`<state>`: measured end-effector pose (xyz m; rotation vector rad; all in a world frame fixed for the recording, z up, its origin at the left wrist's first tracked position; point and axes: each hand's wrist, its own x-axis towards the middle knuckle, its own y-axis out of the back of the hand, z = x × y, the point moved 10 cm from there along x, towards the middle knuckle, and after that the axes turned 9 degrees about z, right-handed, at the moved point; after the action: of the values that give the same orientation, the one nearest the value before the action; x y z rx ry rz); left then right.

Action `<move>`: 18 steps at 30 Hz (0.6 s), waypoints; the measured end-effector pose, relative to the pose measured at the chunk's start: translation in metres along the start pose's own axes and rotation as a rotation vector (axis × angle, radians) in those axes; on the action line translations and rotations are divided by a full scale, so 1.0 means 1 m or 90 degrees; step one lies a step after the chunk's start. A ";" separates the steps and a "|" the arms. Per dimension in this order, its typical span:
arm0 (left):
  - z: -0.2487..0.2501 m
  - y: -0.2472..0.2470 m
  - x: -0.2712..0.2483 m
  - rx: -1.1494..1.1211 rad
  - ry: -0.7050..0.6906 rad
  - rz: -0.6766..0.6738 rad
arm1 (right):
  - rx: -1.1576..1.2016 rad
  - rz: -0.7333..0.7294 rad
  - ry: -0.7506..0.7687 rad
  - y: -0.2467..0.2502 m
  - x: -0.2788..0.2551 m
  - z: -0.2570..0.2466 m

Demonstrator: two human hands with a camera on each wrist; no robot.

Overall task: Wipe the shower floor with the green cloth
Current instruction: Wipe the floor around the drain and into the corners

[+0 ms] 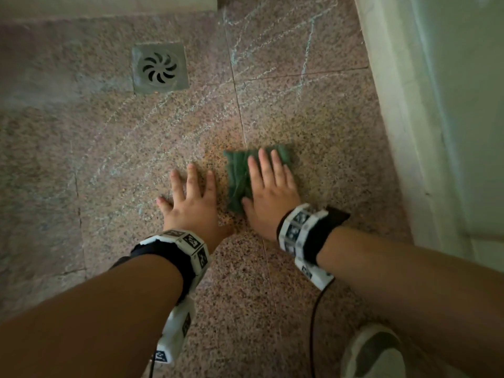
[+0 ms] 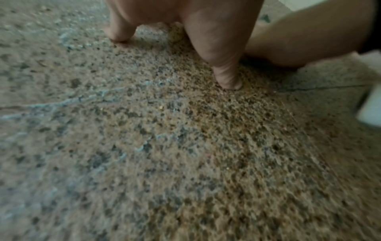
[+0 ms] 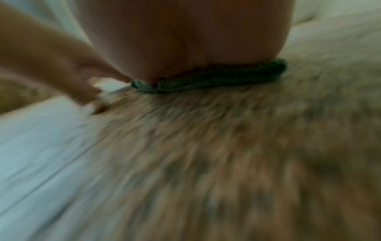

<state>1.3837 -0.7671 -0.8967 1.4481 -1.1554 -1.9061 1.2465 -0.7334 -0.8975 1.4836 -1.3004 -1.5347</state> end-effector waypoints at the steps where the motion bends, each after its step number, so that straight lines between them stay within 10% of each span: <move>1: -0.001 0.000 0.000 0.000 0.001 0.002 | -0.002 0.001 0.030 -0.004 -0.008 -0.004; 4: 0.000 0.000 -0.002 -0.007 -0.005 -0.004 | -0.018 0.007 0.037 0.001 0.003 0.027; 14: -0.001 -0.003 -0.001 -0.001 0.001 -0.023 | 0.051 0.099 -0.466 0.062 0.091 0.204; 18: -0.001 -0.003 -0.002 0.003 0.001 -0.030 | 0.020 0.064 -0.338 0.062 0.105 0.143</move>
<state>1.3852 -0.7644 -0.8982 1.4920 -1.1348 -1.9345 1.0787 -0.8185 -0.8935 1.0381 -1.6696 -1.9221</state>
